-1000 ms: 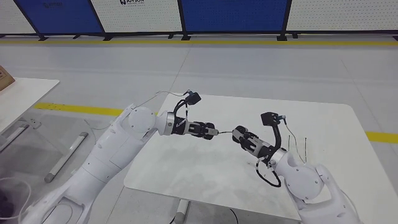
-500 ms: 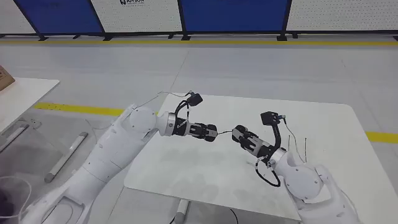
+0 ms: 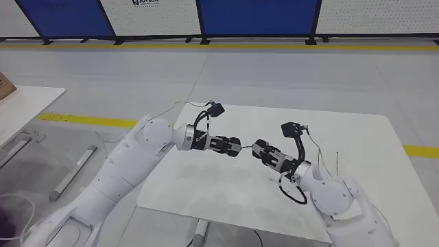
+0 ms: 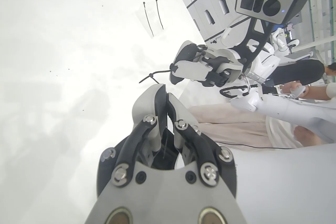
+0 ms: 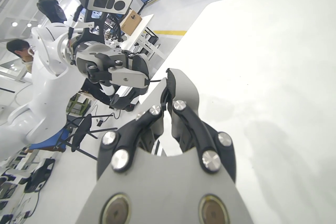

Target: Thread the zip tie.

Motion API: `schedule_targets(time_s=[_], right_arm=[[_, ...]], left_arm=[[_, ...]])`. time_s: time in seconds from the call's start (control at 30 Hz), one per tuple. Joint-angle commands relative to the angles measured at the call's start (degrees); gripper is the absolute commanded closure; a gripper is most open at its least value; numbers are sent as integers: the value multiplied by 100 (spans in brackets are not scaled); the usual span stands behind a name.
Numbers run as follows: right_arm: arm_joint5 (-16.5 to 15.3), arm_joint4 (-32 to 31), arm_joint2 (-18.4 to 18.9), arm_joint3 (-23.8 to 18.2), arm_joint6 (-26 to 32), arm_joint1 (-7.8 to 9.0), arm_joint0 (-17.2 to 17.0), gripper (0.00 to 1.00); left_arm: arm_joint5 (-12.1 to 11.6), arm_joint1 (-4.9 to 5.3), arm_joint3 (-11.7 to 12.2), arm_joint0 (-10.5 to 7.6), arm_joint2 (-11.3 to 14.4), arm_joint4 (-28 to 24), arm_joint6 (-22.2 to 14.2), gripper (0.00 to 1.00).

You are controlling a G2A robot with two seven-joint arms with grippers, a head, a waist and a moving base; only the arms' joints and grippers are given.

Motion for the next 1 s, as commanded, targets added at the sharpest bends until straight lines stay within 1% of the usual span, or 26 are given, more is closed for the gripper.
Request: schedule_targets(time_s=[0.0,0.13,0.2,0.23,0.27,0.37,0.47,0.5,0.53,0.6,0.67,0.7,0.73,0.8,0.87,0.97], right_arm=[[6,6,-4,11,1,-2,13,100],[8,78,32,9,-45,0,-3,99],[16,85,48,-3,-45,3,-13,65],[18,87,56,-12,-54,5,-19,51],[13,101,65,-25,-67,6,-30,44],[0,108,86,-58,-104,11,-68,31],[-11,94,105,-86,-141,18,-107,28],[-23,89,115,-101,-162,21,-131,24],[-29,82,123,-113,-172,25,-148,24],[-39,34,157,-147,-218,34,-191,19],[-37,11,221,-218,-257,52,-290,16],[-28,-27,255,-247,-267,64,-352,11],[17,-147,308,-293,-283,85,-442,0],[79,-265,387,-364,-290,114,-581,0],[219,-446,497,-408,-341,144,-712,0],[219,-446,497,-408,-341,144,-712,0]], left_arm=[[-2,3,-4,0,1,6,6,100],[27,10,-5,-7,-2,16,37,100],[64,12,2,-12,3,24,58,100],[81,12,4,-15,6,26,68,100],[97,12,6,-19,10,28,78,100],[136,12,14,-34,20,32,112,100],[194,10,33,-47,28,26,164,100],[235,9,44,-50,30,13,196,100],[269,7,48,-52,34,0,214,100],[373,2,72,-53,32,-89,262,100],[507,-6,91,-49,21,-244,325,100],[565,-8,97,-52,4,-342,344,100],[630,-12,107,-43,-13,-496,338,100],[718,-18,126,-34,-47,-782,299,100],[784,-23,140,-30,-70,-1050,202,100],[784,-23,140,-30,-70,-1050,202,100]])
